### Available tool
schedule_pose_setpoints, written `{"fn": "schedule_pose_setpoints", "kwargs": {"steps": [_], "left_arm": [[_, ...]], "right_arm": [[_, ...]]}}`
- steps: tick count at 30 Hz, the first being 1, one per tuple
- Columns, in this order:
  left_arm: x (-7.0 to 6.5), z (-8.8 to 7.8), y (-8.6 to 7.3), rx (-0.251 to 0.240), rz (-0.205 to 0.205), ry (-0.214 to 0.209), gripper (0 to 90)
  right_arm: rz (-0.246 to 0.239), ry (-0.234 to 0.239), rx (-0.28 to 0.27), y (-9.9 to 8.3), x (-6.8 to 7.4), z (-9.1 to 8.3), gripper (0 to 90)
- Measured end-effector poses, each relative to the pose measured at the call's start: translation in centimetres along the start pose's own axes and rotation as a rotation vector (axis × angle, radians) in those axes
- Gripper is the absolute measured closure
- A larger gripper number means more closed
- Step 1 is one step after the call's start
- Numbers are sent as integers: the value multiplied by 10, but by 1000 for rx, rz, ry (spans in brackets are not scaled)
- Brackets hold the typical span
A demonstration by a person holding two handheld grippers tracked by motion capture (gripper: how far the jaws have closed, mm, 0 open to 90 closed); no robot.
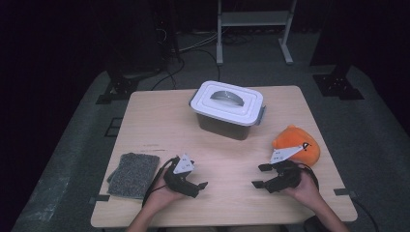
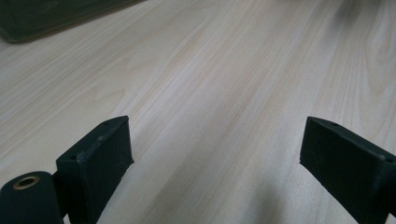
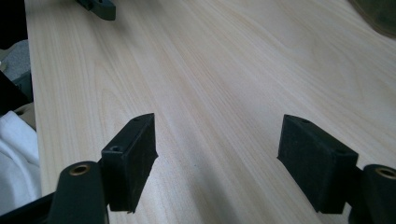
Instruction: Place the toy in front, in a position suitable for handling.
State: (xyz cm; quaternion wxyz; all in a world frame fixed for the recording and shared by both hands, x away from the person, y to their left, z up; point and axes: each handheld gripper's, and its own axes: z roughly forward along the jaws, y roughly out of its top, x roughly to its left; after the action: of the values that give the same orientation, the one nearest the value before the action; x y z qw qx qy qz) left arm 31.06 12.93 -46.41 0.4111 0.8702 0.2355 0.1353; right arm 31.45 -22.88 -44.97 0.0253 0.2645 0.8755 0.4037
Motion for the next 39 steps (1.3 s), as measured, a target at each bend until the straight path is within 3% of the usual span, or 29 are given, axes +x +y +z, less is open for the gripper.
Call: {"fn": "schedule_pose_setpoints", "kwargs": {"steps": [10, 21, 25, 32, 39], "left_arm": [[0, 1, 1, -1, 1, -7, 85], [0, -4, 1, -16, 17, 3, 85], [2, -5, 1, -31, 0, 5, 85], [1, -5, 0, -28, 5, 1, 85], [3, -7, -1, -38, 2, 5, 85]], "right_arm": [[13, 15, -11, -1, -3, -1, 266], [-8, 5, -2, 0, 2, 0, 266], [-6, 9, -5, 0, 2, -1, 266], [5, 26, -46, 2, 3, -6, 266], [-13, 18, -70, 16, 1, -16, 266]]}}
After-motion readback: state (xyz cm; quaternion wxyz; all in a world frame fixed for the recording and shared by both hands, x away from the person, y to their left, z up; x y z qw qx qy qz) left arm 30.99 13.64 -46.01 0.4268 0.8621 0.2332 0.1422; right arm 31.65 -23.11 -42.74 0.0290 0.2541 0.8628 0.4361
